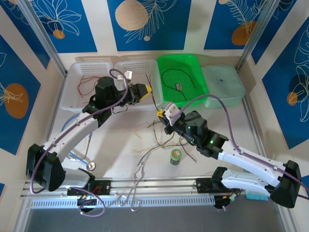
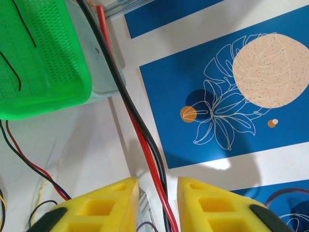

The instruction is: Untangle the cables

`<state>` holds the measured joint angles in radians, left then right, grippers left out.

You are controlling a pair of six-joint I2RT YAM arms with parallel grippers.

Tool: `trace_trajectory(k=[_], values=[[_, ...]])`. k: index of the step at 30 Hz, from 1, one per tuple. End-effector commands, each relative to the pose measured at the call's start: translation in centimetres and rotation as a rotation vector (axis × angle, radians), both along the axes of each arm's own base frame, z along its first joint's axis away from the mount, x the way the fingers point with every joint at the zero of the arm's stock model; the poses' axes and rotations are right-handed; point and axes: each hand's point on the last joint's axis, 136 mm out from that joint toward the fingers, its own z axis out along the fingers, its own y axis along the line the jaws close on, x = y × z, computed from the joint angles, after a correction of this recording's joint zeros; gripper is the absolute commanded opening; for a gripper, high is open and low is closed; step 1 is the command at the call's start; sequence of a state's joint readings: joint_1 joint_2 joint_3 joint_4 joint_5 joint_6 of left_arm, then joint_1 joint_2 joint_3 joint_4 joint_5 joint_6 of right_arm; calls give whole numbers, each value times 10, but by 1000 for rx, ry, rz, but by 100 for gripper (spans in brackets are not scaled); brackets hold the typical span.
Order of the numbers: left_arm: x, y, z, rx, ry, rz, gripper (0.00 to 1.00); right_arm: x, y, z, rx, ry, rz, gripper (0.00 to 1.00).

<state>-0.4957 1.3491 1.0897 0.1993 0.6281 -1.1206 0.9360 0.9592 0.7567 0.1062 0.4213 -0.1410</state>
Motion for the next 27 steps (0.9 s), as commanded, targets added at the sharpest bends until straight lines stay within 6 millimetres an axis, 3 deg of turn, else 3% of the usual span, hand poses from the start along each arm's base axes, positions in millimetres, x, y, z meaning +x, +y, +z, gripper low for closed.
trace_trajectory(k=[1,7,16,19,20,23,24,27], values=[[-1,-3,4,-11,-27,-15,22,-7,1,11,38,-9,22,0],[-1,-4,3,-9,-25,-13,20,-7,2,11,32,-7,30,0],[-1,-3,5,-11,-28,-10,1,-8,2,10,26,-3,33,0],[0,-2,5,-8,-35,0,0,-9,2,9,28,6,37,0],[0,-2,4,-5,-36,2,0,-9,2,10,36,17,38,8],[-1,0,5,3,-47,5,0,-11,-3,15,92,83,47,44],[0,0,5,6,-49,6,0,-10,-6,17,117,109,40,51],[-1,0,6,13,-52,1,0,-6,-20,26,208,163,25,55]])
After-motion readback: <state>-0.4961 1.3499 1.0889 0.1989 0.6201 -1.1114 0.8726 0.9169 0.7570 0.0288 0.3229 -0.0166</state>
